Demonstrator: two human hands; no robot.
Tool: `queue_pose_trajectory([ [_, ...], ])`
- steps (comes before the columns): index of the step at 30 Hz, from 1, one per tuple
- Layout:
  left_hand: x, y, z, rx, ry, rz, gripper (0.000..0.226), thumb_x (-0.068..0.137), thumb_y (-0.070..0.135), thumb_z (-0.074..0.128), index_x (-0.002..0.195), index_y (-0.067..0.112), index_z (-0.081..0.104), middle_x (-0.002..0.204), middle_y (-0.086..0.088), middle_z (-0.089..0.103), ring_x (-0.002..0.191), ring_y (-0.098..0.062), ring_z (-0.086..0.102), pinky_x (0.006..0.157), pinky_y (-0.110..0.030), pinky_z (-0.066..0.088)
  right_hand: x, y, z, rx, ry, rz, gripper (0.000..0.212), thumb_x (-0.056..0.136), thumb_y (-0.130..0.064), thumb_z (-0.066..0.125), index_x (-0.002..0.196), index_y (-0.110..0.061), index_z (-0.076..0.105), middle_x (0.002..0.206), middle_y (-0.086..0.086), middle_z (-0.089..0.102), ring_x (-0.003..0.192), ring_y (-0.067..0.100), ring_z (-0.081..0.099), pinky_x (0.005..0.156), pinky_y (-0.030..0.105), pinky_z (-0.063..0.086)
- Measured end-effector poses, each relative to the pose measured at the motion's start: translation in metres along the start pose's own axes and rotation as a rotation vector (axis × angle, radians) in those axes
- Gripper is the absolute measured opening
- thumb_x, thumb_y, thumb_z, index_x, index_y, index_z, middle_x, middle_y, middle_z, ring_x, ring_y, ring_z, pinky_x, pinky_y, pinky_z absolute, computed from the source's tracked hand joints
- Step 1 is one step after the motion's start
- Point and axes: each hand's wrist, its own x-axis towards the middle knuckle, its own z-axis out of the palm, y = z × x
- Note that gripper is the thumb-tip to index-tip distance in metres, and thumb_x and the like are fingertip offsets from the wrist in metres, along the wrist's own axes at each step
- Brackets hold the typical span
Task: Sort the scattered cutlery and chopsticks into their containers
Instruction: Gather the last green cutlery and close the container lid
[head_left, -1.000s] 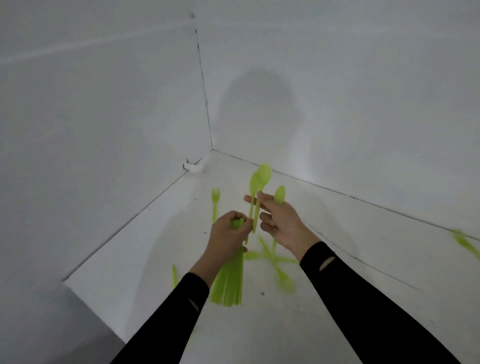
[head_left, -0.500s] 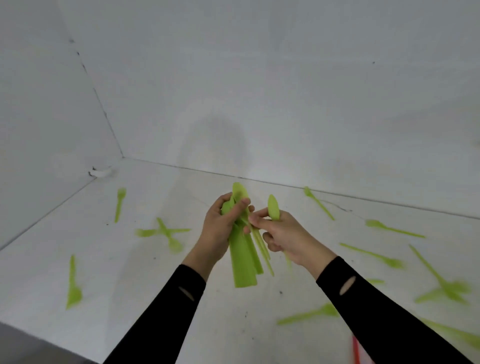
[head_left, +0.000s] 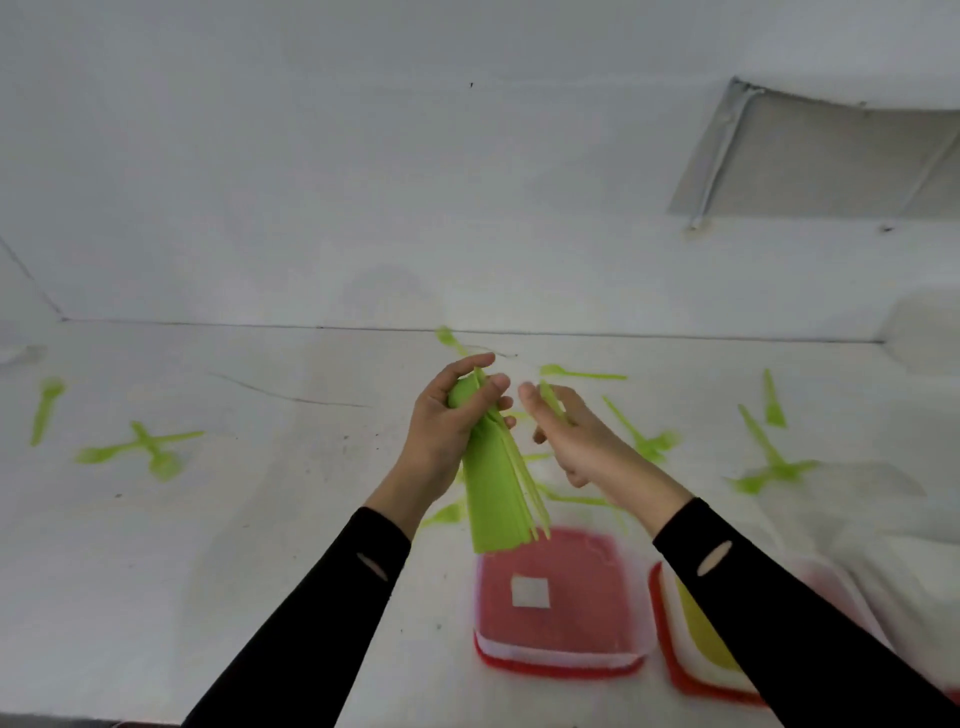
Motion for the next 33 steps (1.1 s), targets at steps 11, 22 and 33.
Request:
queue_pose_trajectory([
  [11, -0.019, -0.03, 0.037, 0.157, 0.029, -0.054, 0.031, 0.087, 0.023, 0.072, 0.117, 0.019, 0.068, 0.098, -0.01, 0.075, 0.087, -0.023, 0.072, 0.073, -0.029, 0.059, -0.007, 0.024, 0.009, 0.091, 0.01, -0.022, 0.075, 0.074, -0.083, 0.014, 0.118, -0.04, 0.057, 0.12, 0.005, 0.055, 0.105, 0.018, 0.056, 0.089, 0.039, 0.047],
  [22, -0.019, -0.025, 0.035, 0.074, 0.173, 0.083, 0.036, 0.075, 0.035, 0.08, 0.092, 0.006, 0.067, 0.084, -0.001, 0.071, 0.081, -0.027, 0.072, 0.078, -0.047, 0.059, -0.042, 0.056, -0.002, 0.159, -0.253, -0.243, 0.054, 0.1, -0.021, 0.055, 0.126, -0.066, 0.039, 0.089, 0.008, 0.059, 0.088, 0.026, 0.06, 0.086, 0.023, 0.048],
  [33, -0.03, -0.051, 0.052, 0.056, 0.331, 0.029, 0.019, 0.089, 0.033, 0.07, 0.093, 0.016, 0.063, 0.072, 0.012, 0.068, 0.083, -0.015, 0.068, 0.082, -0.036, 0.057, -0.045, 0.076, 0.029, -0.182, 0.087, -0.349, 0.096, 0.075, -0.018, 0.071, 0.153, -0.039, 0.02, 0.12, -0.002, 0.052, 0.104, 0.013, 0.057, 0.084, 0.036, 0.053],
])
